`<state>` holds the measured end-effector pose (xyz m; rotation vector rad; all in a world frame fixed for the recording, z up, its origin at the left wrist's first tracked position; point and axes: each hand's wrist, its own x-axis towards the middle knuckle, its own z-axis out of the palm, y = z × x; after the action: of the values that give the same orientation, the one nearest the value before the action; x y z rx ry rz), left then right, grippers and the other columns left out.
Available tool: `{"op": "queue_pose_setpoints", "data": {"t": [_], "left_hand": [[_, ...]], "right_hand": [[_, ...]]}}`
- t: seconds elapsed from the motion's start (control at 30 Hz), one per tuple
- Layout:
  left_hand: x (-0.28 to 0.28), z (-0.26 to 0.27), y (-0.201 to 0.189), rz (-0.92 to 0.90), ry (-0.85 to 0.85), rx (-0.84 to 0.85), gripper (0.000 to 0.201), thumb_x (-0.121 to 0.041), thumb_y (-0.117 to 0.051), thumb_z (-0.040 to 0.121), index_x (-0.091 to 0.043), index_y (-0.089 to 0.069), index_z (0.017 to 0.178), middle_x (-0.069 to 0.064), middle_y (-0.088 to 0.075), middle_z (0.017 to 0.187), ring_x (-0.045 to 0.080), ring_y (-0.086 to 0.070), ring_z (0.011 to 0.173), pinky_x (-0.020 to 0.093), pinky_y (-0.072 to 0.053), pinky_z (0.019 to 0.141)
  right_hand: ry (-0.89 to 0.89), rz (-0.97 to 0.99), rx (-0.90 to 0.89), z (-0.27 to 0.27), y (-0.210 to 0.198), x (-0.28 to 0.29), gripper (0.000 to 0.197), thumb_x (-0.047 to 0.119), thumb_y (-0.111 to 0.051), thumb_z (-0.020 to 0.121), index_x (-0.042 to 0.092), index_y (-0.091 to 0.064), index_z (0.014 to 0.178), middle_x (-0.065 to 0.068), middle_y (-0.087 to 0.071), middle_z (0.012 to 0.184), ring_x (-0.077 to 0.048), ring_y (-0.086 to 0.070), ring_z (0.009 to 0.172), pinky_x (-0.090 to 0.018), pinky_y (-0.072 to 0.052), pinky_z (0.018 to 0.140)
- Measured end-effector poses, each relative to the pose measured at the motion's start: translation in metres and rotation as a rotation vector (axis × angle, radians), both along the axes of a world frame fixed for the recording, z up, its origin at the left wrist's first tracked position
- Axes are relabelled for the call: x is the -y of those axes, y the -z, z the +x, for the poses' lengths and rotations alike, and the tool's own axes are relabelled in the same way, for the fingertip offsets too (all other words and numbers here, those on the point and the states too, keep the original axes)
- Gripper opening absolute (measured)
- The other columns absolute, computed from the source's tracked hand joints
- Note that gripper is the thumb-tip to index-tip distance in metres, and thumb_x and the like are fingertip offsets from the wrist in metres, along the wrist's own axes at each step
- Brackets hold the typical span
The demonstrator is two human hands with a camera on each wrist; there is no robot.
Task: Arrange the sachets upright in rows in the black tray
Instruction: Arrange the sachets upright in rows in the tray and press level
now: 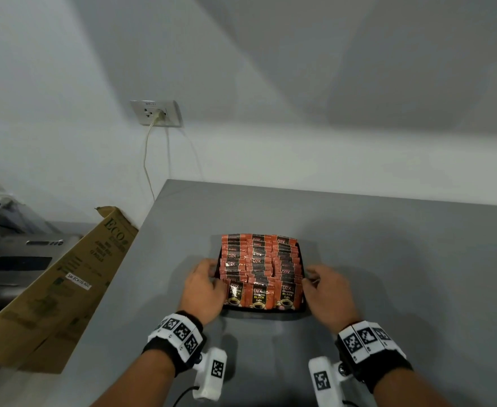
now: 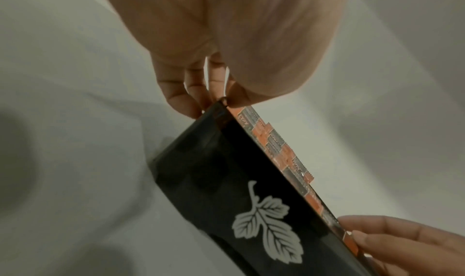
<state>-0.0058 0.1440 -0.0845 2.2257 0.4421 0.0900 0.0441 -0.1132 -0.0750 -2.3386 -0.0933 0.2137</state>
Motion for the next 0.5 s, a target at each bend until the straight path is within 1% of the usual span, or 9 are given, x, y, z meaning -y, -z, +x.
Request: {"op": "queue_pose_setpoints", "data": {"t": [0.1,0.2,0.27,0.33,0.37,0.4,0.43,0.47,0.5], "left_hand": [[0.002,0.000,0.000,0.013,0.002,0.009,0.033,-0.003,-0.054,0.091,-0.013,-0.060,0.122,-0.001,-0.063,0.111,0.015,-0.063,0.097,0.025,-0.052,0.082],[0.005,0.005,-0.003,0.031,0.011,0.026,0.035,-0.001,-0.052,0.091,-0.014,-0.061,0.123,0.001,-0.064,0.112,0.018,-0.064,0.098,0.031,-0.055,0.086],[0.007,0.008,-0.005,0.038,0.014,0.036,0.036,-0.001,-0.053,0.092,-0.013,-0.060,0.124,0.003,-0.064,0.114,0.018,-0.063,0.098,0.030,-0.054,0.087],[0.009,0.010,-0.007,0.055,0.017,0.049,0.037,0.000,-0.053,0.092,-0.013,-0.059,0.127,0.003,-0.061,0.119,0.015,-0.060,0.099,0.025,-0.049,0.087],[0.010,0.010,-0.007,0.078,0.024,0.058,0.039,-0.001,-0.054,0.093,-0.014,-0.057,0.129,0.003,-0.057,0.124,0.014,-0.057,0.103,0.024,-0.047,0.090],[0.010,0.010,-0.006,0.107,0.040,0.072,0.040,-0.003,-0.055,0.092,-0.017,-0.057,0.130,0.002,-0.052,0.128,0.015,-0.053,0.110,0.024,-0.044,0.094],[0.011,0.009,-0.006,0.161,0.073,0.095,0.040,-0.005,-0.057,0.091,-0.019,-0.058,0.128,0.002,-0.048,0.131,0.016,-0.048,0.118,0.024,-0.041,0.098],[0.011,0.008,-0.005,0.239,0.125,0.118,0.038,-0.008,-0.059,0.089,-0.021,-0.061,0.124,0.002,-0.045,0.134,0.019,-0.043,0.124,0.026,-0.039,0.102],[0.011,0.008,-0.004,0.327,0.185,0.129,0.034,-0.010,-0.062,0.087,-0.023,-0.065,0.119,0.002,-0.045,0.135,0.021,-0.039,0.127,0.030,-0.038,0.104]], "right_hand": [[0.013,-0.016,0.012,0.003,0.001,-0.003,0.016,0.009,-0.059,0.096,0.013,-0.071,0.106,0.000,-0.072,0.099,-0.011,-0.061,0.084,-0.014,-0.042,0.073],[0.040,-0.038,-0.008,0.011,-0.003,-0.006,0.018,0.009,-0.055,0.098,0.011,-0.070,0.108,-0.002,-0.071,0.100,-0.010,-0.059,0.080,-0.005,-0.036,0.062],[0.051,-0.064,-0.014,0.016,-0.006,-0.006,0.019,0.008,-0.054,0.099,0.009,-0.069,0.109,-0.002,-0.070,0.099,-0.009,-0.058,0.077,-0.005,-0.035,0.058],[0.055,-0.068,-0.019,0.018,-0.008,-0.006,0.018,0.008,-0.053,0.099,0.009,-0.069,0.109,-0.003,-0.070,0.100,-0.008,-0.058,0.075,-0.006,-0.037,0.058],[0.051,-0.067,-0.024,0.018,-0.009,-0.006,0.018,0.009,-0.053,0.099,0.010,-0.069,0.109,-0.004,-0.071,0.102,-0.008,-0.059,0.076,-0.007,-0.039,0.061],[0.048,-0.064,-0.017,0.017,-0.009,-0.006,0.019,0.010,-0.053,0.099,0.011,-0.069,0.110,-0.004,-0.071,0.105,-0.010,-0.060,0.080,-0.012,-0.044,0.065],[0.044,-0.058,0.001,0.016,-0.009,-0.006,0.019,0.013,-0.054,0.099,0.014,-0.069,0.112,-0.003,-0.070,0.107,-0.013,-0.061,0.087,-0.019,-0.049,0.074],[0.026,-0.062,0.038,0.014,-0.007,-0.005,0.020,0.017,-0.055,0.099,0.017,-0.068,0.114,-0.001,-0.067,0.110,-0.015,-0.060,0.097,-0.026,-0.052,0.084],[-0.013,-0.085,0.096,0.012,-0.005,-0.005,0.021,0.020,-0.058,0.098,0.019,-0.068,0.116,0.001,-0.064,0.113,-0.014,-0.056,0.104,-0.030,-0.049,0.093]]}}
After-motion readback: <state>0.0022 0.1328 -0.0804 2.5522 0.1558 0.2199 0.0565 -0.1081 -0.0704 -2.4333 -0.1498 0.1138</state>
